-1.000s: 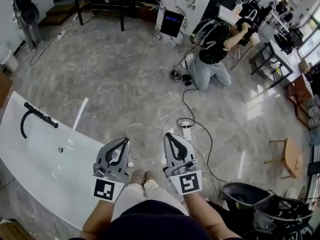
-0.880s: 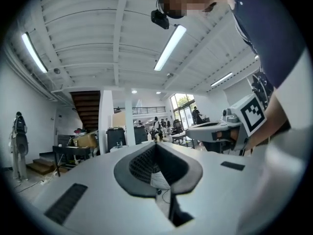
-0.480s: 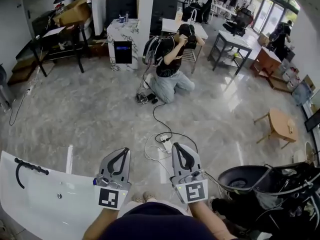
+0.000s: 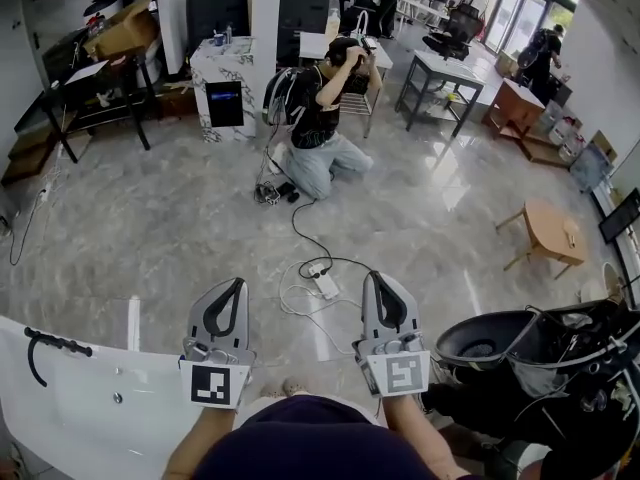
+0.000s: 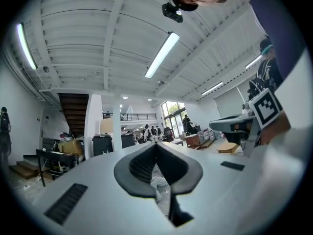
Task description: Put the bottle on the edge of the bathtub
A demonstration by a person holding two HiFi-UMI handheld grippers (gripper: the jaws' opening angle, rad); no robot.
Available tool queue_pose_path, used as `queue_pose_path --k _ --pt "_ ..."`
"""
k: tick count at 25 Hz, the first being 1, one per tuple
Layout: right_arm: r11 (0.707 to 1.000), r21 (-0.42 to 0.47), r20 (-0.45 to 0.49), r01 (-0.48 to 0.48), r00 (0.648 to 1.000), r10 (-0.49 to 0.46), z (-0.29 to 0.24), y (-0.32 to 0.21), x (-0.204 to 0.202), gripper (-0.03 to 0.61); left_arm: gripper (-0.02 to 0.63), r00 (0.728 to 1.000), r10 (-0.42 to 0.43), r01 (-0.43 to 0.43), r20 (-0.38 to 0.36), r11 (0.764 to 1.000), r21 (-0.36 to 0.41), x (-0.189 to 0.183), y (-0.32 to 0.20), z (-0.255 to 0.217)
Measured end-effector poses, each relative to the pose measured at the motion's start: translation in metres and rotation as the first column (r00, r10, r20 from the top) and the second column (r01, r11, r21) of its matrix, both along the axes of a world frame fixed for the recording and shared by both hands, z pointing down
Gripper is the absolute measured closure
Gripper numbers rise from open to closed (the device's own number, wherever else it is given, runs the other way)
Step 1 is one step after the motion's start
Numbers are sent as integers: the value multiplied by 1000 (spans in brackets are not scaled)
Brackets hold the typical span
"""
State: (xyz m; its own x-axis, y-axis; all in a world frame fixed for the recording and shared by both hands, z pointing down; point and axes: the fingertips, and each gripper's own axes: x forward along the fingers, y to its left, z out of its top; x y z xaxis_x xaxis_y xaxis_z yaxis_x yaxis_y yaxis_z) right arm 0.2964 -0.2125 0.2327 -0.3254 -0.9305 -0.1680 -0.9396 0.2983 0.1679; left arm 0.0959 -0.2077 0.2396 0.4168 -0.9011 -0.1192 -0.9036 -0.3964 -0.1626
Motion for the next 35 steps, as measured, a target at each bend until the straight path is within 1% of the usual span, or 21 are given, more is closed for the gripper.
queue_pose_path --k 7,11,15,21,30,35 --pt "999 16 27 36 999 -36 0 -4 -13 578 611 1000 -14 15 26 1000 -14 0 5 3" --pt "998 13 29 69 997 -69 1 -2 -20 578 611 1000 -26 26 13 1000 3 4 12 -2" --pt "993 4 71 122 990 -122 2 4 -21 578 611 1000 -22 22 13 999 24 14 19 0" --pt "990 1 69 141 988 -141 11 12 -12 578 611 1000 -21 20 4 999 35 28 27 7" --pt "982 0 41 190 981 -190 8 15 -15 578 611 998 -58 58 1 998 19 25 35 11" --pt "982 -13 43 188 981 -187 2 8 -11 578 611 998 -59 59 0 998 18 27 29 5"
